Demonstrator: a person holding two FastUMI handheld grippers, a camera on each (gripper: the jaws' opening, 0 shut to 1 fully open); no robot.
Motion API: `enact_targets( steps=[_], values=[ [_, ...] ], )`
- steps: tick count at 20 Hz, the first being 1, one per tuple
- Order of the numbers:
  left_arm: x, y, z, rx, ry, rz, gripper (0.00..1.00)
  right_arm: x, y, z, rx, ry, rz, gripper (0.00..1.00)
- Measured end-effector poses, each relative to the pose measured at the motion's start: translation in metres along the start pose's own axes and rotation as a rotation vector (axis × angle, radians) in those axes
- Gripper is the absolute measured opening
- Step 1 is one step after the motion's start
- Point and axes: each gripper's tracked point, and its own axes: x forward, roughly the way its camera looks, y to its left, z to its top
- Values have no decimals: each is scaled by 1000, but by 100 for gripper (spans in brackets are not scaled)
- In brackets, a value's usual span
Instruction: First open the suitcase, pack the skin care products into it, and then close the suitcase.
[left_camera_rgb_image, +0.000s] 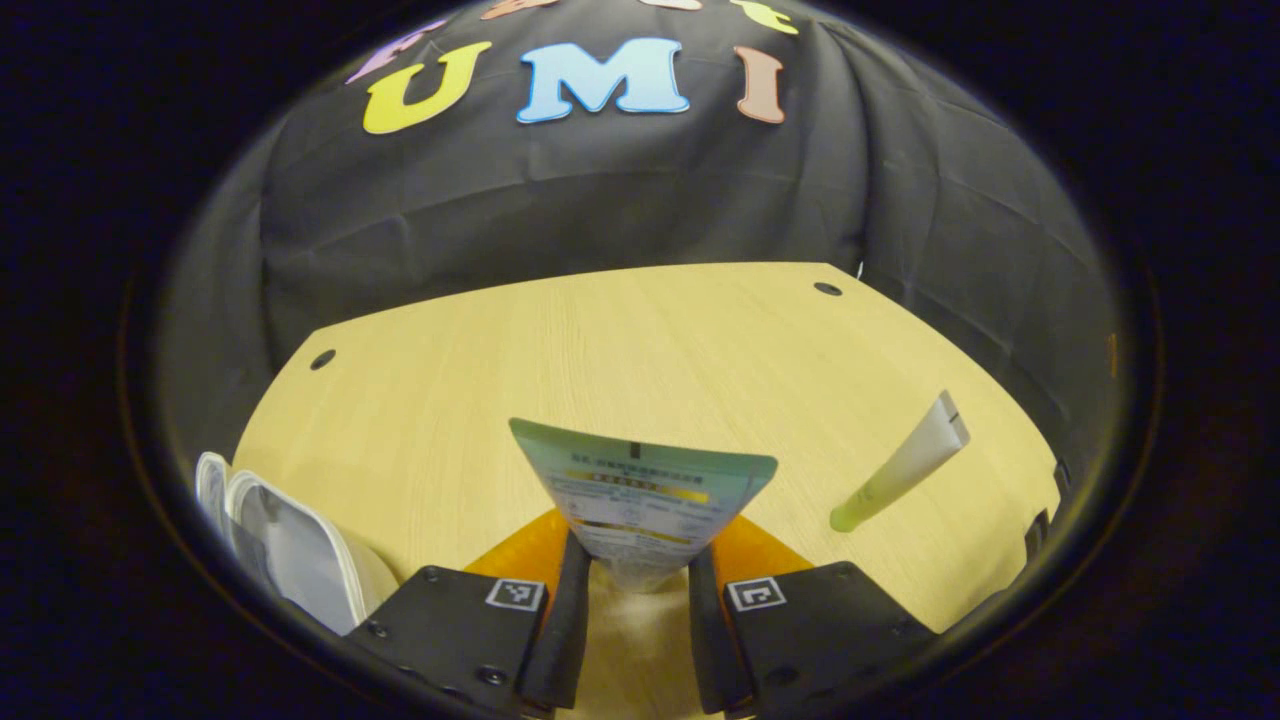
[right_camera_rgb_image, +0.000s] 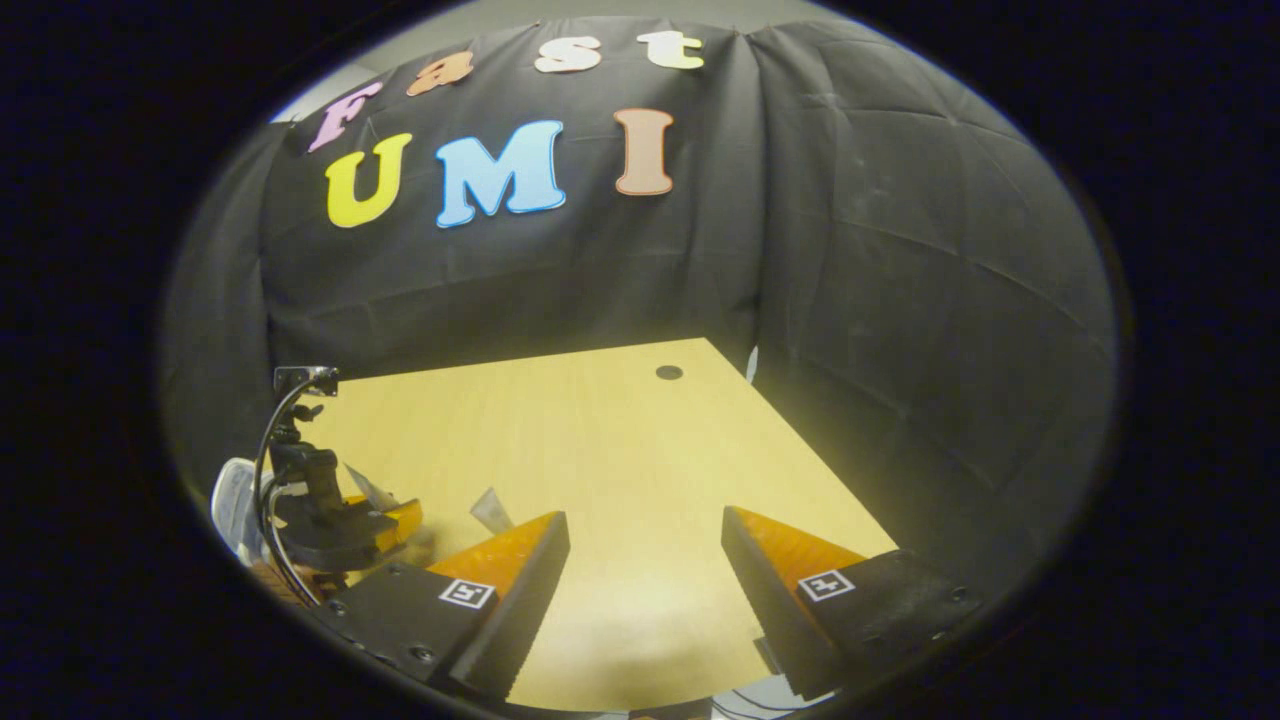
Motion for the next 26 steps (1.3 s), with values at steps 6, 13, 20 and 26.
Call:
enact_targets(
  steps=[6, 13, 20, 26],
  values=[
    [-42, 23, 22, 26, -62, 30, 49, 25, 49, -36, -65, 128, 192, 94],
    [-131, 80, 52, -112, -119, 163, 53, 79, 103, -82, -308, 261, 415, 90],
    [-237, 175, 39, -194, -144, 402, 51, 138, 125, -104, -427, 339, 543, 69],
    [-284, 221, -17, -318, -86, 530, 51, 170, 135, -105, -422, 351, 543, 44]
  ],
)
